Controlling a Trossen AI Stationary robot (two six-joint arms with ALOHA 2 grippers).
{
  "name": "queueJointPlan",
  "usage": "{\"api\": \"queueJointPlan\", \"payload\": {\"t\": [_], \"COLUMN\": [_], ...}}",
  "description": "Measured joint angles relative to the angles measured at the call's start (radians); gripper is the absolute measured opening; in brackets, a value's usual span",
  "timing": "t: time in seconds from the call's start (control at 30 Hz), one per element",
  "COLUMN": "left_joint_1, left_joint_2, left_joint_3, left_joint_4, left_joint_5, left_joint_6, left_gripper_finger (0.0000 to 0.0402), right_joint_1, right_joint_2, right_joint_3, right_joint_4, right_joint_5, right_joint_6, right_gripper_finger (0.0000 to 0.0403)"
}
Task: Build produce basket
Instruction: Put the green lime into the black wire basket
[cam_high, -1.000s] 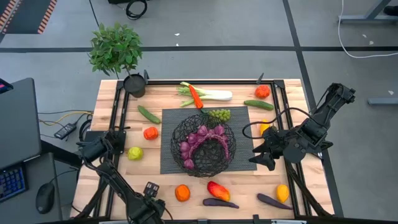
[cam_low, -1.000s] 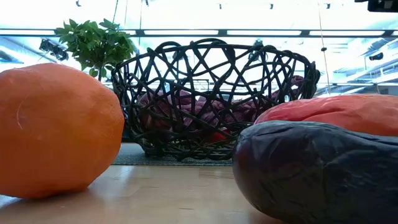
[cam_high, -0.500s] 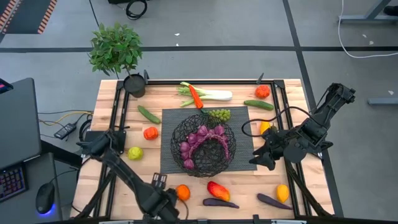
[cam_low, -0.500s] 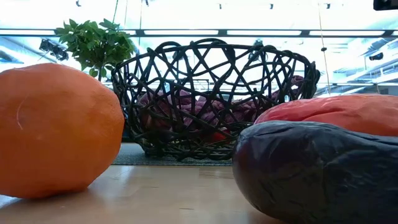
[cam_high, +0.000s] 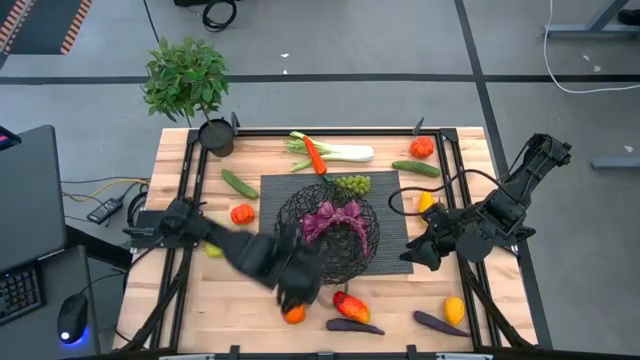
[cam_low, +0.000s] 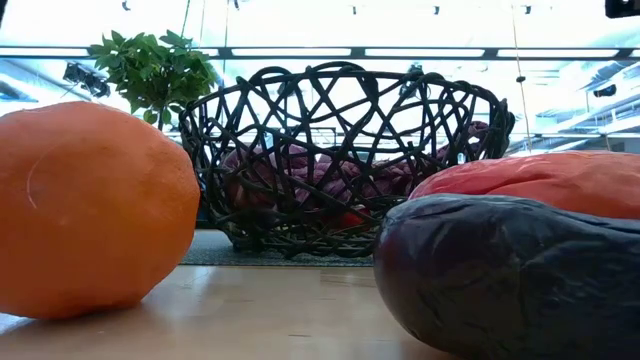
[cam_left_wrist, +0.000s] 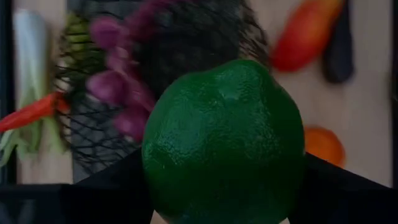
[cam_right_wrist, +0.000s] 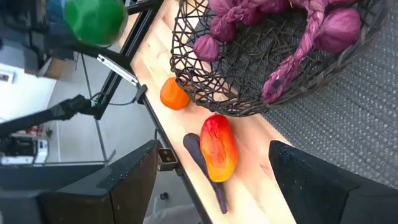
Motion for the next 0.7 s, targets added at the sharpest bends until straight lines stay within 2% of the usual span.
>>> {"api": "queueJointPlan", "payload": {"t": [0.17, 0.33, 0.5, 0.7], "left_joint_1": [0.126, 0.213, 0.259, 0.293], "left_joint_2": [0.000, 0.000, 0.000, -0.004], "left_joint_3": [0.030, 0.028, 0.027, 0.027], "left_joint_4": [0.029, 0.155, 0.291, 0.281], "left_joint_5": [-0.001, 0.024, 0.045, 0.045], "left_joint_6": [0.053, 0.200, 0.186, 0.179], "left_gripper_finger": [0.0286, 0.0303, 0.0298, 0.0304], "right_joint_1": [0.000, -0.001, -0.001, -0.001], "right_joint_2": [0.000, 0.000, 0.000, 0.000], "right_joint_3": [0.000, 0.000, 0.000, 0.000], "right_joint_4": [-0.001, -0.005, -0.017, -0.035], "right_joint_5": [0.007, 0.014, 0.014, 0.014], "right_joint_6": [0.037, 0.083, 0.127, 0.198], "right_gripper_finger": [0.0312, 0.0312, 0.0312, 0.0312]}}
